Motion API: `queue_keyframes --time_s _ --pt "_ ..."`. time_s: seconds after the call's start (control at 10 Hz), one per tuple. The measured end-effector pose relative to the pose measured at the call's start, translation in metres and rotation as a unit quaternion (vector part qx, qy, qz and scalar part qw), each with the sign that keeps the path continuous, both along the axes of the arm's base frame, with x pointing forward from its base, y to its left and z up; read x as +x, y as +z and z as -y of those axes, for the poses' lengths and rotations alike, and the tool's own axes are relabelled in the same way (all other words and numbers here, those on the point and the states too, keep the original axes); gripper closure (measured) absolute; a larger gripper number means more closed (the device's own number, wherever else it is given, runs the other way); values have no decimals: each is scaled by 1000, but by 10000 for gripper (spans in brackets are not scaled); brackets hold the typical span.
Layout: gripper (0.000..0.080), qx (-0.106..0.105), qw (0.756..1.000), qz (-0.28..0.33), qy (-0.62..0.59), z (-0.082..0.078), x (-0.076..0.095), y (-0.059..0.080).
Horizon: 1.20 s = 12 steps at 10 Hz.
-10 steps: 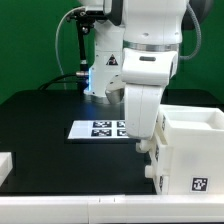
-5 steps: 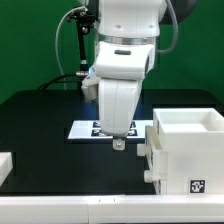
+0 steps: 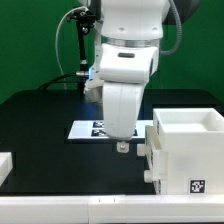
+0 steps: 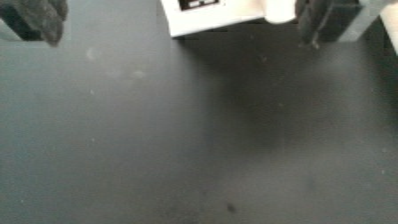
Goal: Assemble drawer
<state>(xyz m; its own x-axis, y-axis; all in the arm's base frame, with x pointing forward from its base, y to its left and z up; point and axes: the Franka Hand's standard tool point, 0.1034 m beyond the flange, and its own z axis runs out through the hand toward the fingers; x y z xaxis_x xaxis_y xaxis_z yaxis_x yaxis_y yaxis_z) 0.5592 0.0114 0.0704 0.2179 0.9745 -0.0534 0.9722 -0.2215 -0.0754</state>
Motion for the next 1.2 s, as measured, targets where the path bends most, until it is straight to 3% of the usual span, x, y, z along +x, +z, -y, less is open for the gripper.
queue_keyframes --time_s 0.2,0.6,1.0,1.2 --pt "151 0 1000 1 2 -10 -1 1" --pt "151 0 1000 0 2 -8 -1 1" --pt "151 -3 1000 0 10 27 1 13" --pt "151 -5 1000 -3 7 43 0 13"
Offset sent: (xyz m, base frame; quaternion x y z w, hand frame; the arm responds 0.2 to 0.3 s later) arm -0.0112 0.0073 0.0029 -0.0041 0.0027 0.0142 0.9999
